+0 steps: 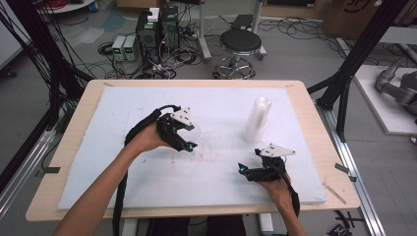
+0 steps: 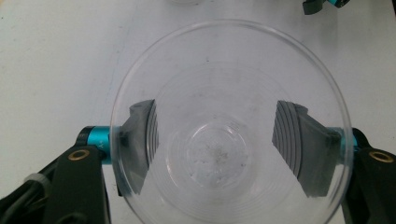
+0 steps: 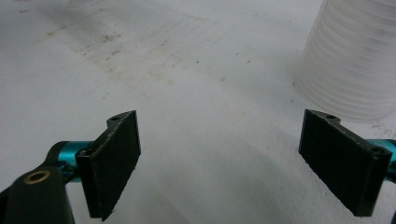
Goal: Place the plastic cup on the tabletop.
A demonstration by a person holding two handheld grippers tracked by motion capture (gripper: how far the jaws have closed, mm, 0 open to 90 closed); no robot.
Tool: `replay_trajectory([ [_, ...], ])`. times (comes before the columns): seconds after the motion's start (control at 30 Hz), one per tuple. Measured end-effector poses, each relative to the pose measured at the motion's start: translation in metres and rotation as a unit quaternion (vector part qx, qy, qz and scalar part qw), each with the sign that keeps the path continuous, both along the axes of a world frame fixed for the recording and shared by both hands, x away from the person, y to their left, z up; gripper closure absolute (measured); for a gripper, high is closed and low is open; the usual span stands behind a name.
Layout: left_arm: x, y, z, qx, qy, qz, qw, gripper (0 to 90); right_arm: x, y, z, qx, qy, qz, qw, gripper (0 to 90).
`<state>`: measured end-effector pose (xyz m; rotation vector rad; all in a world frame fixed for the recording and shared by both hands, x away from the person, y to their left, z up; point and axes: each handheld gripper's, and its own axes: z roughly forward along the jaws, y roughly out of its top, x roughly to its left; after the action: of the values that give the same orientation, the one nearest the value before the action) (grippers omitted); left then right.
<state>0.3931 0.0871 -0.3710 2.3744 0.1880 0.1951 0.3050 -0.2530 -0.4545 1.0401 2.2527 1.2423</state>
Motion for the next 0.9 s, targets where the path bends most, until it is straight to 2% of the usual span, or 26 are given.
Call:
replay_trajectory([
  [0.27,0.002,0.003,0.000,-0.003,0.003,0.011,0.9999,31.0,0.000,0.000,0.000,0.002,0.000,0.001,1.0000,12.7],
  [0.53,0.004,-0.002,-0.003,0.008,-0.002,0.017,0.9998,31.0,0.000,0.000,0.000,0.001,0.000,0.002,1.0000,12.7],
  [0.73,0.003,-0.015,-0.013,0.018,-0.002,0.029,0.9994,31.0,0.000,0.000,0.000,-0.001,-0.001,0.002,1.0000,12.6],
  [0.9,0.004,-0.019,-0.023,0.034,0.004,0.038,0.9987,31.0,0.000,0.000,0.000,0.000,0.001,0.003,1.0000,12.7],
])
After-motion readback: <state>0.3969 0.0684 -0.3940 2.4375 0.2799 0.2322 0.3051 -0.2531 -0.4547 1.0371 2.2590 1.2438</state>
